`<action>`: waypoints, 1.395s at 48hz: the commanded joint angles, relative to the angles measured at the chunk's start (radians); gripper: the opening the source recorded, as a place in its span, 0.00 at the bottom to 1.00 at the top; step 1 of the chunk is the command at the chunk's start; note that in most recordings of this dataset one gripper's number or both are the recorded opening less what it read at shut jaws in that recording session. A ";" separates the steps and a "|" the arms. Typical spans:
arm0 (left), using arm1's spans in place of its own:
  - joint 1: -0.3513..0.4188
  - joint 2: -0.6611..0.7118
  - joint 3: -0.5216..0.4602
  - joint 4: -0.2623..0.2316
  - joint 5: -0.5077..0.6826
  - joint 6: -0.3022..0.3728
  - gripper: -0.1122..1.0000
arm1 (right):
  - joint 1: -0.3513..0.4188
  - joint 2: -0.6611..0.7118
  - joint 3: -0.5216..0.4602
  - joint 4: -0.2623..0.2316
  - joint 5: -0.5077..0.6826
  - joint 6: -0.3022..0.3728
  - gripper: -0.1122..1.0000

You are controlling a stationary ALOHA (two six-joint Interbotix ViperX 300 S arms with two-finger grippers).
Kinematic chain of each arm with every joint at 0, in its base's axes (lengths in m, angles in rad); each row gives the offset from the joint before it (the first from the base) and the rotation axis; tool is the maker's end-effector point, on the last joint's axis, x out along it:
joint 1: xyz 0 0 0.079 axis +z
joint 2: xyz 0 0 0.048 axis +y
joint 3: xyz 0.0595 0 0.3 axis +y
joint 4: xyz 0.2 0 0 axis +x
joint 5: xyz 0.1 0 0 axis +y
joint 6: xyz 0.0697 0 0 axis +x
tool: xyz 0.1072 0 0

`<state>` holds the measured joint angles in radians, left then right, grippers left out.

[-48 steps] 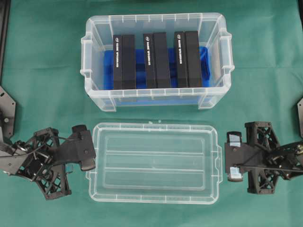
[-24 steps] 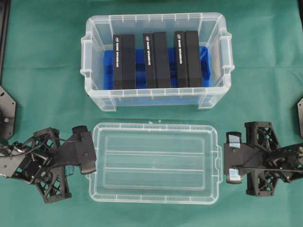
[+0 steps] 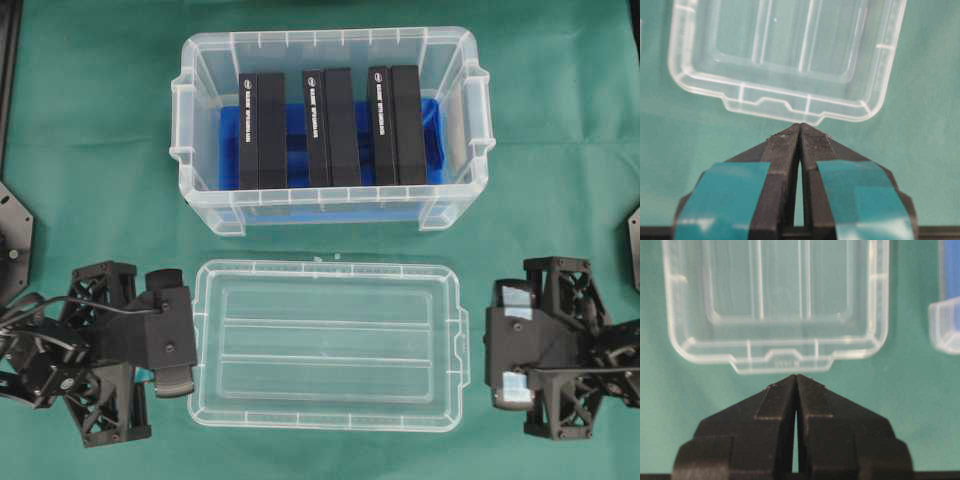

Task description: Clamp the lid of the box with both arms, then lift and open it.

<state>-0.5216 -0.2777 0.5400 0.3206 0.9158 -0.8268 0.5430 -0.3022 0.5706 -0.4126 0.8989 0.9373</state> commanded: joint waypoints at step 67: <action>0.405 -0.327 0.014 0.032 -0.281 0.476 0.11 | -0.293 -0.345 0.011 -0.459 -0.104 -0.009 0.10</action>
<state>-0.1457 -0.5691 0.5538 0.3482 0.6688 -0.3543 0.2823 -0.6274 0.5814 -0.8483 0.8176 0.9296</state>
